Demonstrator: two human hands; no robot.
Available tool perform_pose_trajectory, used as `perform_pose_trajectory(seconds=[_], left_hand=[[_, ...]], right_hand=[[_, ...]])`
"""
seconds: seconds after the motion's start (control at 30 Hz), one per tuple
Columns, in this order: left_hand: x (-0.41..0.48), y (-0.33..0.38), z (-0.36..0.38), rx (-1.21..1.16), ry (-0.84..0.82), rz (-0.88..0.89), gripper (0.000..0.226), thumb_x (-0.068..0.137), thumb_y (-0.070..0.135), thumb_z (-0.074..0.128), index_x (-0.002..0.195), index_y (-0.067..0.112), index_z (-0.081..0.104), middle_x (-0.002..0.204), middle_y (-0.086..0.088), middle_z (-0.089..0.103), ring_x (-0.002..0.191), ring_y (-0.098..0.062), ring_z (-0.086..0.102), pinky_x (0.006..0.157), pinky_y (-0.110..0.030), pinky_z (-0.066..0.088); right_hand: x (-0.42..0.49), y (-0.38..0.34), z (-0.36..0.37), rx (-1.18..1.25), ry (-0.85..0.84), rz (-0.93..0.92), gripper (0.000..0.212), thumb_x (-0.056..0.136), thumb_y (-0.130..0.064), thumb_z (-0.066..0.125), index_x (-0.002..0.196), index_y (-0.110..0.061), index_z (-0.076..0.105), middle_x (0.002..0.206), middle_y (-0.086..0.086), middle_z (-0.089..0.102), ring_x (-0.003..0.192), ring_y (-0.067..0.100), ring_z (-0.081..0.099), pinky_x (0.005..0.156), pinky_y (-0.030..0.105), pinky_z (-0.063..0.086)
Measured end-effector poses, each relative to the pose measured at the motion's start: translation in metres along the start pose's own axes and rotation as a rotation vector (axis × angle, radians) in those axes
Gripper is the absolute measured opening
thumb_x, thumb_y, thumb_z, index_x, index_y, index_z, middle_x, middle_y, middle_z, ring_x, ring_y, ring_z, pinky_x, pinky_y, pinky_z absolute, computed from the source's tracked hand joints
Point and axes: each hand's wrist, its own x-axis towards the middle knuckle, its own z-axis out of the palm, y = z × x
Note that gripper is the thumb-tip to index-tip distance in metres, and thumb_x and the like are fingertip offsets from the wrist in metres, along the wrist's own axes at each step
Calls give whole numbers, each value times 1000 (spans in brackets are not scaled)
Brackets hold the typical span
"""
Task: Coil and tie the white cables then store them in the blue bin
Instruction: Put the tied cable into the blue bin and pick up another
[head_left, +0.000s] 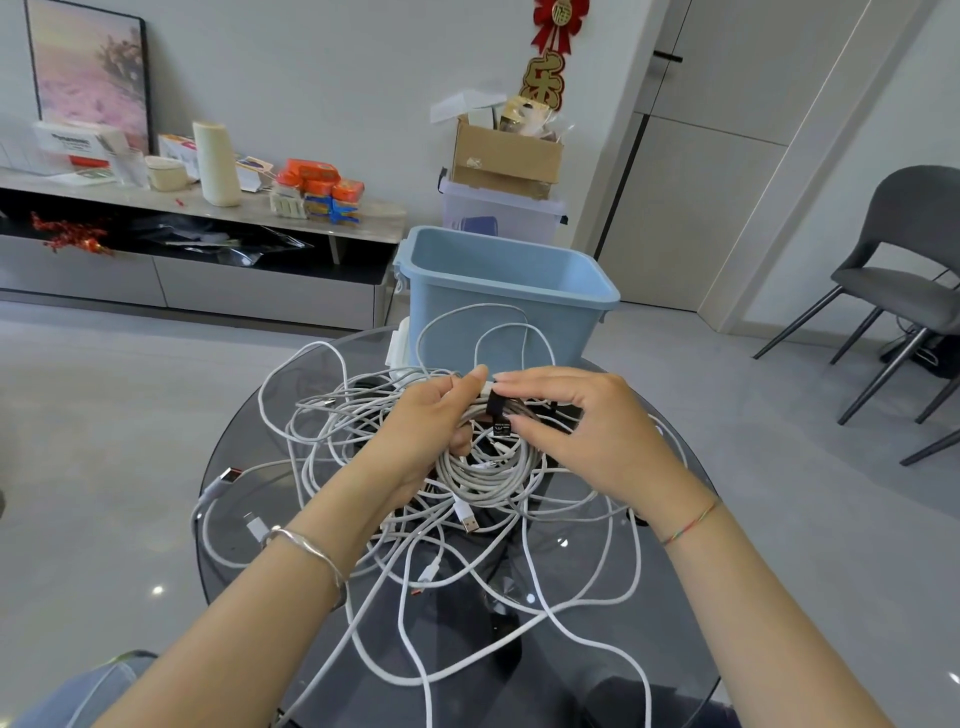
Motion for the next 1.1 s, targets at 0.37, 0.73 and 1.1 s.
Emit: perform_pose_trajectory(seconds=[0.37,0.73,1.1], left_hand=[[-3,5,-1,-57,-164,-2,25,96,20,53,116,8,62,62,10,45,47,-4,32,51,-15,33],[1,4,-2,-203,-47,1,18,95,15,54,110,7,60,61,7,47,42,-2,34,46,-15,35],[-2,-2,6,-87,85,111,13,92,19,60,103,15,64,58,14,57,49,-2,43,54,-16,40]], right_hand=[[0,4,2,119,24,86,25,92,-14,58,111,-27,69,110,-18,67,107,-7,58,98,21,46],[0,6,18,-118,179,-131,6,79,-20,73,82,-18,68,111,-13,62,105,6,56,92,33,47],[3,-4,16,-198,104,-267,11,85,-26,62,83,-16,65,81,-16,55,77,3,48,78,26,40]])
